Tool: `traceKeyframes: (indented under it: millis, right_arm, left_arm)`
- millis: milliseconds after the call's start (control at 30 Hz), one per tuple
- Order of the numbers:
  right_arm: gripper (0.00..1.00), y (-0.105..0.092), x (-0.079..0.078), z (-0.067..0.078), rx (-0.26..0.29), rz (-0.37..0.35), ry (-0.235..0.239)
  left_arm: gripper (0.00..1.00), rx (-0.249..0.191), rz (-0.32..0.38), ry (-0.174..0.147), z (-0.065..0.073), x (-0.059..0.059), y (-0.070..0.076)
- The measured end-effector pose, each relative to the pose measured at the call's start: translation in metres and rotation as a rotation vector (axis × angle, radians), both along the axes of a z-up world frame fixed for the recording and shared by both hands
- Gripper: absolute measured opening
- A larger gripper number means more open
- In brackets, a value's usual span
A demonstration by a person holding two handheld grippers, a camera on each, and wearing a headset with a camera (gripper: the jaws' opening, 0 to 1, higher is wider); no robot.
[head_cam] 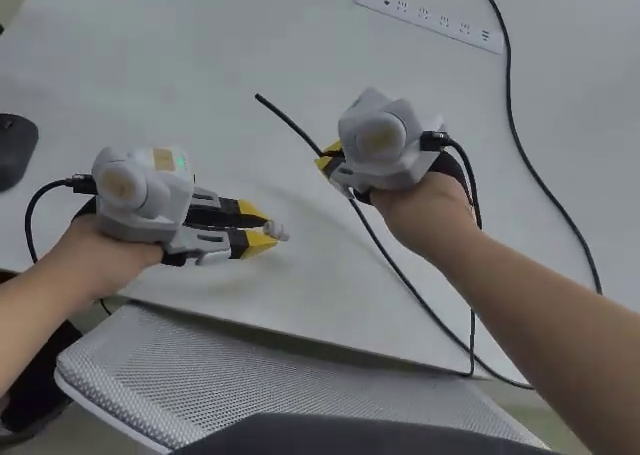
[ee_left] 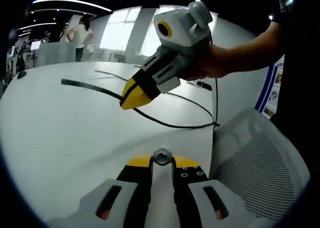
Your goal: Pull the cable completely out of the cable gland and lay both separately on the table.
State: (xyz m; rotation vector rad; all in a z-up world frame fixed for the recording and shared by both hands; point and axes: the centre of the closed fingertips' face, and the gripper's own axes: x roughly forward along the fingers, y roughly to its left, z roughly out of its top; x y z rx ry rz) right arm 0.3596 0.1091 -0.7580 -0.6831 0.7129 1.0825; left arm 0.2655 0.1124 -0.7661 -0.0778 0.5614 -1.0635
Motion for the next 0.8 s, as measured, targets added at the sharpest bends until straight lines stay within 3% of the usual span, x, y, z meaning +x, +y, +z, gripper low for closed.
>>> traceKeyframes:
  millis: [67,300,800]
  right_arm:
    - [0.0,0.007,-0.004,-0.008,-0.025,0.043,0.0]
    - [0.0,0.018,-0.014,-0.032,-0.061,0.087,0.041]
    - [0.0,0.021,-0.024,-0.06,-0.096,0.14,0.084]
  left_arm:
    - [0.15,0.001,0.003,0.006,-0.005,0.0,0.001]
    - [0.15,0.007,0.007,0.019,-0.018,0.003,0.002]
    - [0.15,0.022,0.042,0.06,-0.039,0.002,0.007]
